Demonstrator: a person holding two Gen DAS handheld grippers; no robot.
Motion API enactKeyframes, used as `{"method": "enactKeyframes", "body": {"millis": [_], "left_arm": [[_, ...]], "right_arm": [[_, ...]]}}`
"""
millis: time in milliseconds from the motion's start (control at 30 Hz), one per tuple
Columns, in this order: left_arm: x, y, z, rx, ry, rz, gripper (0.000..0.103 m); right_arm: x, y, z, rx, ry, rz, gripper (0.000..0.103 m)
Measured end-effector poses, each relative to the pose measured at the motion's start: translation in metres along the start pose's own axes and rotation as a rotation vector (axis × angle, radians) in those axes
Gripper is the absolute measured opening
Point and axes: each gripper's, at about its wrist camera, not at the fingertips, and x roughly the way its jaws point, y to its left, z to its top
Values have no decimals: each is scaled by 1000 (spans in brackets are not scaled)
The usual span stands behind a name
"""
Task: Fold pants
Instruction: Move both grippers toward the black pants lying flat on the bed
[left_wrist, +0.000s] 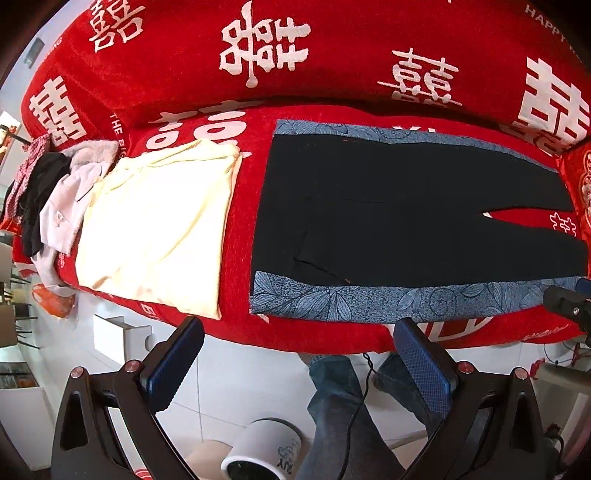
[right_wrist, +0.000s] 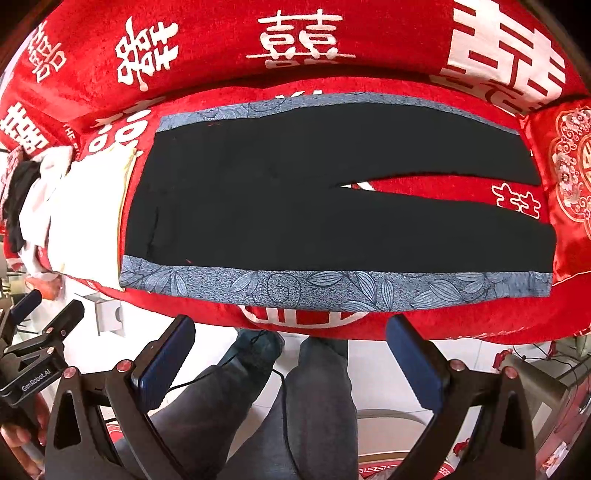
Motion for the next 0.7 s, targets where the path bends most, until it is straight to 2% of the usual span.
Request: {"method": "enactKeyframes", "body": {"millis": [400, 700], "left_arm": [[-2, 0, -1, 0, -6, 9, 103], [-6, -14, -2, 1, -11, 24, 103]], "right_arm": [[-4, -3, -3, 2, -7, 4, 103], [-5, -15, -4, 5, -15, 17, 103]]}}
